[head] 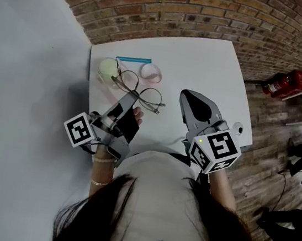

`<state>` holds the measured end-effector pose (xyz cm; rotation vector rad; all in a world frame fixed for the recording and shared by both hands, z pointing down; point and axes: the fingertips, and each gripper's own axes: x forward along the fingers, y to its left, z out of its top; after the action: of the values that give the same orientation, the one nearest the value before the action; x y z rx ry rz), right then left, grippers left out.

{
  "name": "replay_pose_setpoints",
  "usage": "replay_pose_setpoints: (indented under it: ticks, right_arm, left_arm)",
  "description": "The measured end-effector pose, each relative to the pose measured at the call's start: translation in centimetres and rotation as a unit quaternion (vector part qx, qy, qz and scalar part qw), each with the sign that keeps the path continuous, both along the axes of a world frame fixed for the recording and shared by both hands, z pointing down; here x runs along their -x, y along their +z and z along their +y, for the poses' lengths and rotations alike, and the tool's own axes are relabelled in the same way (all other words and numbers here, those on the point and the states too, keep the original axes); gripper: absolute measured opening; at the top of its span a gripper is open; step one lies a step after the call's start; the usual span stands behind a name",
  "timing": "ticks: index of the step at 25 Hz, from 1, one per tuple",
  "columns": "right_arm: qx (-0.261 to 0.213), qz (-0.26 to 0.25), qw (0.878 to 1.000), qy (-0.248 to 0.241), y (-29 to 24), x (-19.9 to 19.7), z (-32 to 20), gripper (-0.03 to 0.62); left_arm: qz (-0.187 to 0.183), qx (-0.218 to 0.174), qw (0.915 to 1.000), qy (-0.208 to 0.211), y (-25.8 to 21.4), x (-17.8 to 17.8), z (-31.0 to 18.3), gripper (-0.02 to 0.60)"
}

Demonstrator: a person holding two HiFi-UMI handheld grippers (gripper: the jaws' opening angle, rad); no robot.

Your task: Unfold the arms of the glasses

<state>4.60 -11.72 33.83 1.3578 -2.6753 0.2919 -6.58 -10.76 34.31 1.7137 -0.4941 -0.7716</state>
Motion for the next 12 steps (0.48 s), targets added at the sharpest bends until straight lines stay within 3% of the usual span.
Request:
replay_pose_setpoints:
  ticks: [12]
  right_arm:
    - [-0.002,-0.015,1.0,-0.006,-0.59,-0.01,0.07,0.006]
  left_arm:
    - [-0.002,0.008,1.0,0.003,0.13,0.03,-0.13,0.021]
